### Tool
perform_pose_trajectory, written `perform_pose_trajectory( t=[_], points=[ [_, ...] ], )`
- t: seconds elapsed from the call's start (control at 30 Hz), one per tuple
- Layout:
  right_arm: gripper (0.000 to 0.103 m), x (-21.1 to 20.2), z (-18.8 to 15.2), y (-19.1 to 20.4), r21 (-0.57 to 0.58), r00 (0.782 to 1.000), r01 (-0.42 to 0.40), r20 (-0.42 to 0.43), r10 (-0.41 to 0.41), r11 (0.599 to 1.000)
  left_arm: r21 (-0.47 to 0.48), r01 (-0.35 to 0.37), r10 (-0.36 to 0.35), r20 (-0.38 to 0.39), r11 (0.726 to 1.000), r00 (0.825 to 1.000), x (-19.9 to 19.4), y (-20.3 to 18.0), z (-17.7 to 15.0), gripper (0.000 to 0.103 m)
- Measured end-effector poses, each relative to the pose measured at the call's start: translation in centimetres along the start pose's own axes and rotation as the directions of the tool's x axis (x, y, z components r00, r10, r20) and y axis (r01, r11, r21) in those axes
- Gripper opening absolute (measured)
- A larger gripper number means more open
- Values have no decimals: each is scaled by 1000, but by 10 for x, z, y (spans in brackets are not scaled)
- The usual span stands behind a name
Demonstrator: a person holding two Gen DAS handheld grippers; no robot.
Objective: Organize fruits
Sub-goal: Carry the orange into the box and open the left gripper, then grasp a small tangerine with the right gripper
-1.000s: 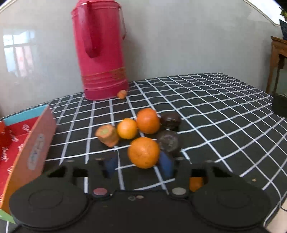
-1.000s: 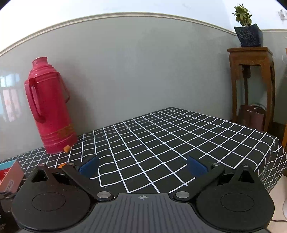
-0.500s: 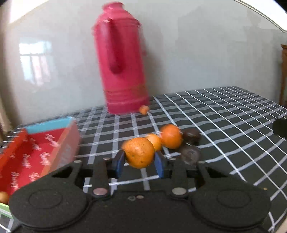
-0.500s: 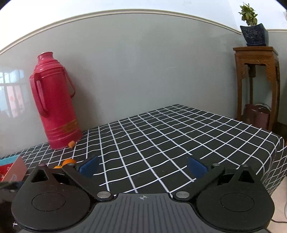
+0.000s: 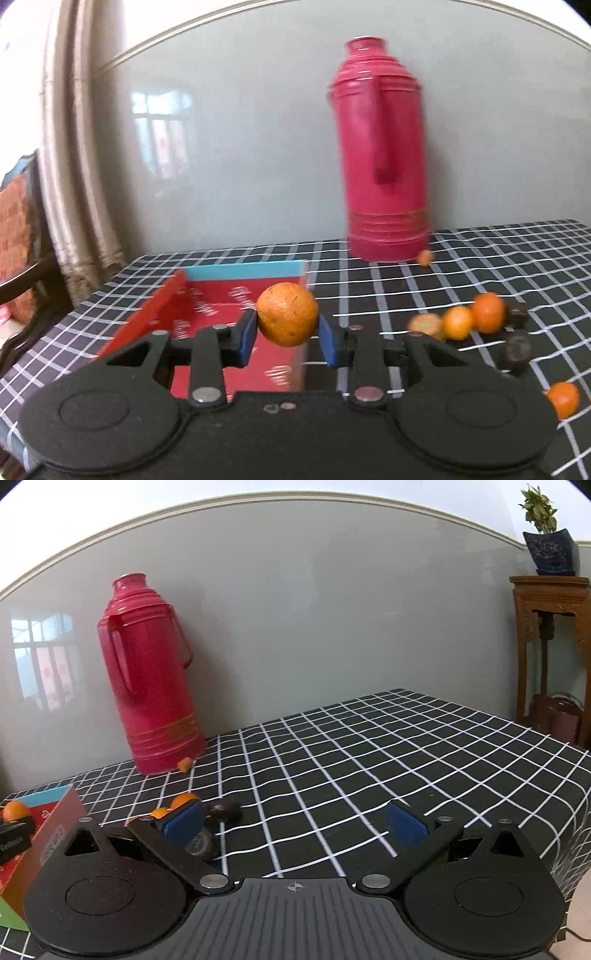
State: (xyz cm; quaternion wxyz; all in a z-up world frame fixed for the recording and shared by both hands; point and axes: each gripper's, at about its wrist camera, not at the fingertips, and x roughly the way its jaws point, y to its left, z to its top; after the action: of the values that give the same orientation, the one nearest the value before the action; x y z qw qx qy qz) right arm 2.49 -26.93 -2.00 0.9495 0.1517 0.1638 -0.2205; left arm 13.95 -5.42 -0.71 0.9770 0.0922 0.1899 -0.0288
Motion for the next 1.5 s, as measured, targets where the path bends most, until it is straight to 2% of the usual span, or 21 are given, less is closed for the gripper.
perform_pose_trajectory(
  t=[0.2, 0.3, 0.37, 0.4, 0.5, 0.53, 0.57, 0.63, 0.73, 0.77, 0.8, 0.87, 1.03, 1.1, 1.2, 1.3, 1.37, 1.47, 1.5],
  points=[
    [103, 5, -6, 20, -42, 999, -48, -26, 47, 998, -55, -102, 96, -99, 993, 990, 16, 34, -2, 27],
    [103, 9, -12, 29, -67, 996, -74, -54, 71, 995, -78, -131, 114, -197, 988, 974, 31, 50, -6, 27],
    [103, 11, -15, 33, -77, 994, -91, -70, 85, 993, -109, -130, 96, -274, 986, 957, 40, 62, -9, 29],
    [103, 12, -17, 35, -83, 993, -97, -80, 91, 992, -130, -127, 84, -291, 983, 953, 41, 67, -11, 28],
    [103, 16, -22, 37, -92, 989, -115, -105, 105, 989, -142, -138, 97, -265, 980, 959, 30, 76, -12, 33],
    [103, 17, -24, 37, -91, 988, -121, -112, 110, 989, -145, -137, 98, -252, 980, 963, 25, 78, -11, 41],
    [103, 18, -25, 38, -91, 986, -126, -117, 115, 988, -147, -142, 104, -240, 979, 965, 21, 80, -11, 62],
    [103, 19, -26, 40, -95, 985, -130, -122, 118, 987, -143, -184, 156, -188, 972, 970, 8, 85, -8, 88],
    [102, 22, -29, 43, -98, 984, -132, -134, 118, 986, -135, -216, 203, -108, 967, 973, -8, 92, -4, 91],
    [98, 23, -30, 44, -98, 983, -133, -138, 119, 986, -138, -221, 209, -97, 965, 973, -12, 94, -2, 93],
    [83, 25, -30, 45, -99, 982, -136, -144, 121, 986, -145, -229, 217, -91, 963, 972, -15, 98, -3, 94],
    [70, 30, -32, 45, -98, 977, -146, -173, 128, 984, -167, -248, 237, -84, 954, 968, -18, 110, -1, 94],
    [68, 40, -39, 44, -79, 970, -133, -213, 113, 988, -246, -315, 297, -109, 916, 949, -20, 143, -2, 96],
    [42, 43, -42, 46, -90, 967, -131, -231, 107, 987, -282, -343, 319, -129, 896, 939, -19, 160, -4, 96],
    [36, 44, -45, 50, -109, 971, -109, -223, 82, 988, -337, -375, 333, -175, 864, 926, -18, 182, -7, 96],
    [35, 44, -45, 52, -88, 971, -120, -216, 98, 989, -380, -398, 336, -220, 835, 916, -16, 199, -10, 96],
    [34, 41, -43, 59, -79, 969, -149, -209, 130, 986, -402, -421, 345, -248, 814, 905, -15, 209, -13, 96],
    [22, 34, -39, 79, -86, 964, -217, -173, 200, 972, -420, -441, 352, -276, 793, 895, -17, 222, -19, 96],
    [22, 31, -39, 87, -88, 958, -252, -160, 236, 964, -422, -447, 355, -281, 789, 892, -19, 225, -21, 96]
  ],
)
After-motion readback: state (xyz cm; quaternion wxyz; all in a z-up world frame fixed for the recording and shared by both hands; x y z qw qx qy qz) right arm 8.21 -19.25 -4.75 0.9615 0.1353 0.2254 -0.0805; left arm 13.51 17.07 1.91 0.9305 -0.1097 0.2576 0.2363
